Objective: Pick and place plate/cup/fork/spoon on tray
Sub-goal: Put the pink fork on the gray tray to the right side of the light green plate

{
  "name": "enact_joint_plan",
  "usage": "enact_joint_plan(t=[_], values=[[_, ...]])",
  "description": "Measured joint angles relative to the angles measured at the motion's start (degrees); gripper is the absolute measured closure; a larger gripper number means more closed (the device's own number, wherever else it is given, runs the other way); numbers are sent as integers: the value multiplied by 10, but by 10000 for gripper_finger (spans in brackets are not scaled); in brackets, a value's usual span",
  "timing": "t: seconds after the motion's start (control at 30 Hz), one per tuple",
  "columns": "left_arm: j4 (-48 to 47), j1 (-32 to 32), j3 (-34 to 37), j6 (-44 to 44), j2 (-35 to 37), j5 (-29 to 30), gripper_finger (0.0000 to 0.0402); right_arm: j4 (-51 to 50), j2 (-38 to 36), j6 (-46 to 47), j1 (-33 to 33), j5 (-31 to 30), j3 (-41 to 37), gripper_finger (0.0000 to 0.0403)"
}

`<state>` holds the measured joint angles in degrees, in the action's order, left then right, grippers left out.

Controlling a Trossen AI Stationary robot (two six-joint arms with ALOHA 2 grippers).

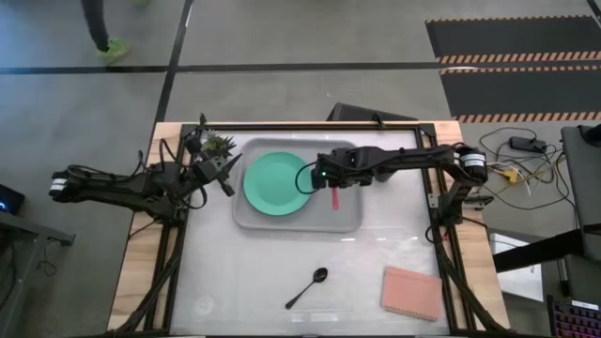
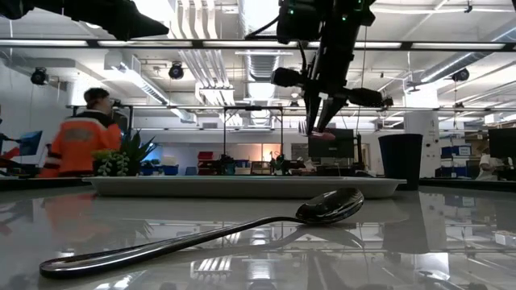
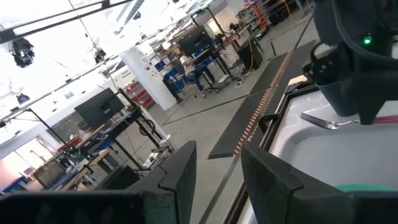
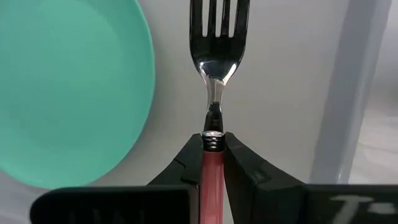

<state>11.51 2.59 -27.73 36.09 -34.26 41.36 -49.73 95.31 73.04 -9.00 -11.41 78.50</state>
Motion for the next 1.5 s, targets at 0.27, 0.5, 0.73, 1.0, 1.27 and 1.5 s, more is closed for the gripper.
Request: enact_joint_plan(t=[0.27,0.5,0.73,1.0,1.27,1.5], values=[[0,0,0,6,3,0,292,-8,51,9,0,18,-3,376],[0,0,0,6,3,0,292,-23,74,6,-4,29,-3,376],[0,0,0,6,3,0,292,-41,78,8,-17,23,-8,376],[0,0,0,6,3,0,292,-26,78,9,-26,19,-41,376],[0,0,0,6,3,0,292,-19,78,11,-26,14,-44,376],[0,0,0,6,3,0,292,-17,78,13,-25,8,-47,373]])
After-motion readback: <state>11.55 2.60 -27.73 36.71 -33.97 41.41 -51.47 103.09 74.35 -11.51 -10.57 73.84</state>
